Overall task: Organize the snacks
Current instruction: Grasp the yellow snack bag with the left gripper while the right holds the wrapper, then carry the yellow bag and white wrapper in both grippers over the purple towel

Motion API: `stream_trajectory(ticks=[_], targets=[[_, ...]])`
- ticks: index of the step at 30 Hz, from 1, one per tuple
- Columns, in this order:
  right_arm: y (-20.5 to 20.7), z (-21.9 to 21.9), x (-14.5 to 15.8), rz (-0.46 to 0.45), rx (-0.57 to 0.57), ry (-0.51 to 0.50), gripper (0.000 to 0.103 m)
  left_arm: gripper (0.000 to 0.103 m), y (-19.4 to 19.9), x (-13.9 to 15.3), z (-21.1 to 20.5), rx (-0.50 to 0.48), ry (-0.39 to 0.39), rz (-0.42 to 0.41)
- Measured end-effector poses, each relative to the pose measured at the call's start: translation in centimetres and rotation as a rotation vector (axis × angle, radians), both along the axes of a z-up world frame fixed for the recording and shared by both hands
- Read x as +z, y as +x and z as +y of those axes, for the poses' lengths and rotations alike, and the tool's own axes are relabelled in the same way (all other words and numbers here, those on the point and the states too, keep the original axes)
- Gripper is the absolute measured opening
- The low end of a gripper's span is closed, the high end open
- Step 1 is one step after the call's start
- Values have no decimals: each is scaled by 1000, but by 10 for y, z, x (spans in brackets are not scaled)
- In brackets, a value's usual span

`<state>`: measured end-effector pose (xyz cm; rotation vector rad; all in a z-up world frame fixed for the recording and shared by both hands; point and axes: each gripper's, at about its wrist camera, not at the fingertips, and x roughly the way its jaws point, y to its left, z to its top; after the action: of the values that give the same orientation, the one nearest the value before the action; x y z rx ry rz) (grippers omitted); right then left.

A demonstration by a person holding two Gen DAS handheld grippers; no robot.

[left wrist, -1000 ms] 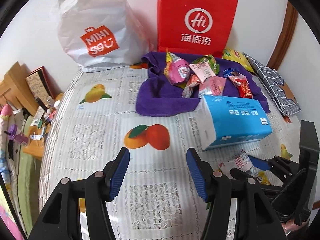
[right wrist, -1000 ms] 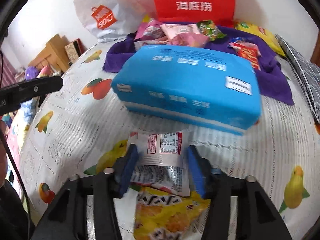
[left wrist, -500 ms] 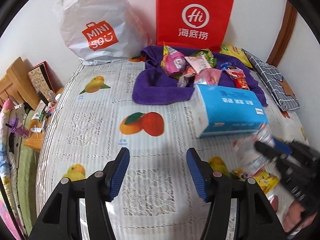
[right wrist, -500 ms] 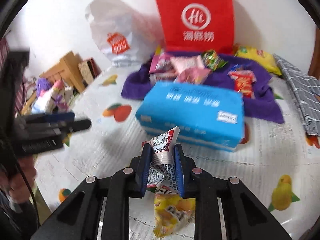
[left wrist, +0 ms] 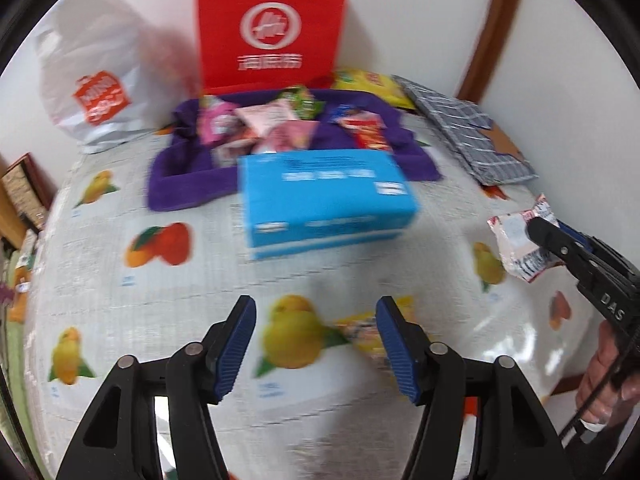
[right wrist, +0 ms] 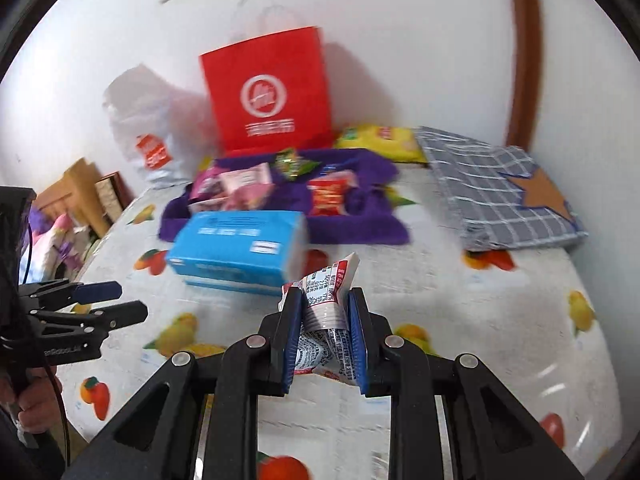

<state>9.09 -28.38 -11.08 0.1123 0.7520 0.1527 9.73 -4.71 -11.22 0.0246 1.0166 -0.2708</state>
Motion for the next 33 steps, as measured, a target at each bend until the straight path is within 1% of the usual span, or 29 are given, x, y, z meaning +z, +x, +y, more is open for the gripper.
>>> stream_trajectory(ticks=[2,5,8,13,18,19,21,24,33], targets=[[-4,-14,-3,3,-23,3,23,62,-3,-1,-13,-28,0,1],[-7,-31,-9,11,-50,9,23,63,-5,-6,-32,-54,30,7],[-7,-40,-14,19,-64,12,23,63,-5,-17,-47,-76,63,30],[-1,-44,-23,38,-65,27,23,63,-3,-37,-61,-85,120,81],[1,-41,-27,40,-41,35,23,63,-2,-50,-61,-69,134,117],[2,-38,-27,40,-33,35,23,61,-3,-51,-60,-69,135,116],[5,-34,-28,42,-25,34,23,47,-4,-52,-57,-75,125,122],[9,-29,-28,47,-15,41,23,39,-5,-50,-51,-75,103,120],[17,-8,-18,31,15,26,23,38,0,-39,-32,-49,92,90]])
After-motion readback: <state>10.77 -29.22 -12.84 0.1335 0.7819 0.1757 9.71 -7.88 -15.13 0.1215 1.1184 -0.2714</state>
